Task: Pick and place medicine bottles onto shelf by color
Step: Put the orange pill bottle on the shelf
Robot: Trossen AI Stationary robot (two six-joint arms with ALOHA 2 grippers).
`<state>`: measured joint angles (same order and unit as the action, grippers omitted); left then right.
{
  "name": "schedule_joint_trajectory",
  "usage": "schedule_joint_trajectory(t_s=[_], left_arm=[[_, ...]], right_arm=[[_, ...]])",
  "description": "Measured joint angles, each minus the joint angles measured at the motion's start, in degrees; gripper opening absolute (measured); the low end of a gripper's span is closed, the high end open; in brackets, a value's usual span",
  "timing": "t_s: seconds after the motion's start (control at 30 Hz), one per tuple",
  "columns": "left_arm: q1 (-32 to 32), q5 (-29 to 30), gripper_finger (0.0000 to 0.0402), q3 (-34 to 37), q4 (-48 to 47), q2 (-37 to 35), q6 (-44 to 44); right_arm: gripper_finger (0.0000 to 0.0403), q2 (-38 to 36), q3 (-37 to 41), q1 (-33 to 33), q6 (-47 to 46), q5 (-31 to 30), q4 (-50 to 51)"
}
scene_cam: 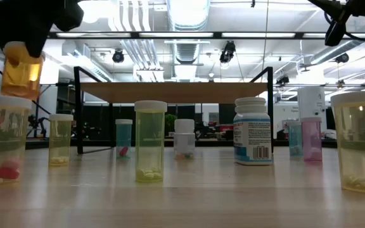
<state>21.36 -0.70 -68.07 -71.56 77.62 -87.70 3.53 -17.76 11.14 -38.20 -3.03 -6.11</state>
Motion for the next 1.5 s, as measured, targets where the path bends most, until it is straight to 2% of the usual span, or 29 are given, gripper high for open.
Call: schedule_joint_trajectory(t_s=[0.13,0.27,0.4,0.63,0.83,0.97,1.1,1.17,1.27,1.4,1.5], left_arm=[[0.5,-6.8,0.0198,-2.1,0.4,0.0,0.7],[2.2,-14.3,0.0198,-9.7,0.9,0.0,3.6],[2.3,-15.0,0.0198,-18.8,0.8,0.3,6.4],[-4.1,-6.8,0.0198,-27.2,0.6,1.3,14.8],[-12.2,-2.3,0.0198,-34.0,-0.9,6.2,25.8],[-18.1,-1.3,0.0198,-39.6,-5.6,10.9,34.1],[-23.5,1.6,0.0198,-43.7,-15.3,15.5,42.4],[-25.7,4.7,0.0198,-44.7,-18.7,17.0,45.1],[-28.3,6.6,0.0198,-44.7,-17.6,17.8,50.4],[-31.4,15.3,0.0198,-44.4,-18.4,18.7,54.2],[-33.6,19.4,0.0198,-43.6,-18.4,18.8,58.1]], right_arm=[[0.0077,0.0,0.0,0.0,-0.1,0.0,0.0],[0.0077,0.0,0.0,0.0,-0.3,0.0,0.0],[0.0077,0.0,0.0,0.0,-0.4,0.0,0.0],[0.0077,0.0,0.0,0.0,-0.8,-0.3,-0.1],[0.0077,0.3,0.0,0.1,0.3,-2.1,-0.1],[0.0077,0.4,0.0,0.0,0.3,-2.1,0.3],[0.0077,0.4,0.0,0.0,0.3,-2.1,0.3],[0.0077,0.4,0.0,0.0,0.3,-2.1,0.3],[0.0077,0.4,0.0,0.0,-0.2,-2.1,0.3],[0.0077,0.4,0.0,0.0,-0.3,-1.9,0.3],[0.0077,0.4,0.0,0.0,-0.3,-2.0,0.3]])
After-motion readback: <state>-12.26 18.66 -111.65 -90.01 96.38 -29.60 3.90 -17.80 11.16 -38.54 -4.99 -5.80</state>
